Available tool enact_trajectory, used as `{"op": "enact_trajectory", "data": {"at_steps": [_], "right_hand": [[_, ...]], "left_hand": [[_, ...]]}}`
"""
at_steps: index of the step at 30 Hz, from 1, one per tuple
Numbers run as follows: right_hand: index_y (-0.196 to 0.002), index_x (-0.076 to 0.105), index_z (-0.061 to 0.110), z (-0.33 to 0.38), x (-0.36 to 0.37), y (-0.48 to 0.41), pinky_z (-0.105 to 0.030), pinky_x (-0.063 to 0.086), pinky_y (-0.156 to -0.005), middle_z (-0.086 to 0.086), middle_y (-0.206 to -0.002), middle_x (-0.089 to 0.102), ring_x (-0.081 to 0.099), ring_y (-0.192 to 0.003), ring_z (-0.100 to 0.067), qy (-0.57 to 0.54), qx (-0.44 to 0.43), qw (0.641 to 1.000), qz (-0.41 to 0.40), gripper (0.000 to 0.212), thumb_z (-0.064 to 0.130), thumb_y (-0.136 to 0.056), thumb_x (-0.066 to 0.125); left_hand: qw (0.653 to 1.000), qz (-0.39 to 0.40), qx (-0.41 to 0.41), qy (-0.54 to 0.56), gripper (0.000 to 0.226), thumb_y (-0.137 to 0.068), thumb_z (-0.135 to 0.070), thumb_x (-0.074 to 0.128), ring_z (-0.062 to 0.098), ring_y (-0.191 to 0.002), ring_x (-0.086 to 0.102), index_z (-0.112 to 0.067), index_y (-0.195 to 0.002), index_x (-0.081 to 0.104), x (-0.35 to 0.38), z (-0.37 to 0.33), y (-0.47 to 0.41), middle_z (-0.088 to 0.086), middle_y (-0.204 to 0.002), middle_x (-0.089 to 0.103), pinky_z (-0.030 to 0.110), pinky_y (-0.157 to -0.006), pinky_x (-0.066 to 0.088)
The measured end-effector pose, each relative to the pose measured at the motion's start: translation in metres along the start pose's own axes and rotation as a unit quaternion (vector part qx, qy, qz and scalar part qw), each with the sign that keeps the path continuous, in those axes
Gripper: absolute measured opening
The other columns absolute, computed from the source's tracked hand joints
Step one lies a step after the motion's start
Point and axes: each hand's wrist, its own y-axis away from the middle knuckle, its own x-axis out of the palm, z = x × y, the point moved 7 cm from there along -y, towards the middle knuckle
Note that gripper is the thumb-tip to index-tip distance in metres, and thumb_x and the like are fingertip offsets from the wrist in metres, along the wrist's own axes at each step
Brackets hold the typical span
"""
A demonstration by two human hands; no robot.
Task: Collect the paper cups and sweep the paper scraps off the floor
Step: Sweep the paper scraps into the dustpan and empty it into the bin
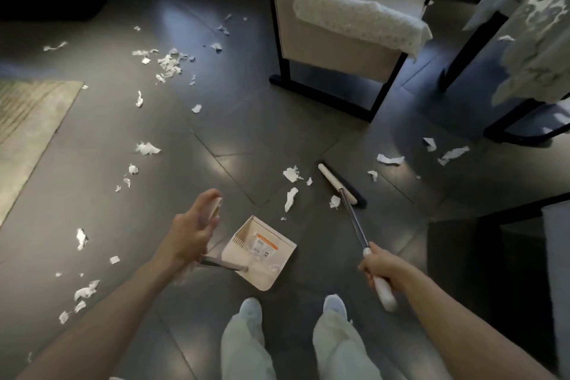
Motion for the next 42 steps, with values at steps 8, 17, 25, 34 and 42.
{"op": "enact_trajectory", "data": {"at_steps": [8, 17, 25, 34, 42], "right_hand": [[-0.15, 0.014, 0.037, -0.004, 0.066, 0.006, -0.017, 0.035, -0.033, -0.003, -0.045, 0.043, 0.036, -0.032, -0.009, -0.179, 0.051, 0.983, 0.002, 0.08, -0.008, -0.089, 0.039], [-0.148, 0.02, 0.038, 0.053, 0.101, 0.036, -0.013, 0.03, -0.029, -0.001, -0.038, 0.042, 0.033, -0.027, -0.006, -0.21, 0.078, 0.974, 0.028, 0.079, -0.011, -0.088, 0.037], [-0.092, 0.05, 0.004, 0.074, 0.161, 0.103, -0.013, 0.028, -0.024, -0.004, -0.039, 0.042, 0.035, -0.024, -0.007, -0.303, 0.137, 0.929, 0.162, 0.016, -0.006, -0.09, 0.039], [-0.091, 0.052, 0.006, 0.099, 0.146, 0.13, -0.013, 0.03, -0.027, -0.003, -0.04, 0.045, 0.038, -0.027, -0.007, -0.253, 0.108, 0.954, 0.118, 0.012, -0.002, -0.087, 0.044], [-0.146, 0.029, 0.013, 0.162, 0.125, 0.074, -0.032, 0.05, -0.055, -0.01, -0.068, 0.057, 0.055, -0.055, -0.021, 0.212, -0.063, 0.975, -0.037, 0.065, 0.0, -0.084, 0.046]], "left_hand": [[0.997, 0.056, 0.052, -0.023, 0.04, -0.091, -0.012, 0.057, 0.024, -0.056, 0.057, -0.02, -0.13, 0.049, -0.013, 0.012, -0.029, 0.005, -0.077, 0.061, 0.03, -0.062, 0.045], [0.997, 0.064, 0.051, 0.013, 0.034, -0.094, -0.014, 0.053, 0.013, -0.049, 0.054, -0.029, -0.123, 0.046, -0.017, 0.004, -0.053, 0.005, -0.072, 0.058, 0.037, -0.054, 0.054], [0.997, 0.048, 0.033, 0.043, 0.033, -0.095, -0.016, 0.051, 0.017, -0.051, 0.056, -0.034, -0.121, 0.043, -0.018, 0.001, -0.059, 0.002, -0.073, 0.057, 0.045, -0.056, 0.057], [0.998, 0.056, 0.031, 0.024, 0.033, -0.097, -0.02, 0.048, 0.016, -0.053, 0.054, -0.04, -0.122, 0.039, -0.035, 0.016, -0.043, 0.004, -0.072, 0.056, 0.043, -0.057, 0.056], [1.0, -0.007, -0.005, 0.023, 0.035, -0.095, -0.018, 0.051, 0.018, -0.047, 0.054, -0.045, -0.114, 0.038, -0.073, 0.067, -0.032, 0.009, -0.072, 0.061, 0.042, -0.056, 0.052]]}}
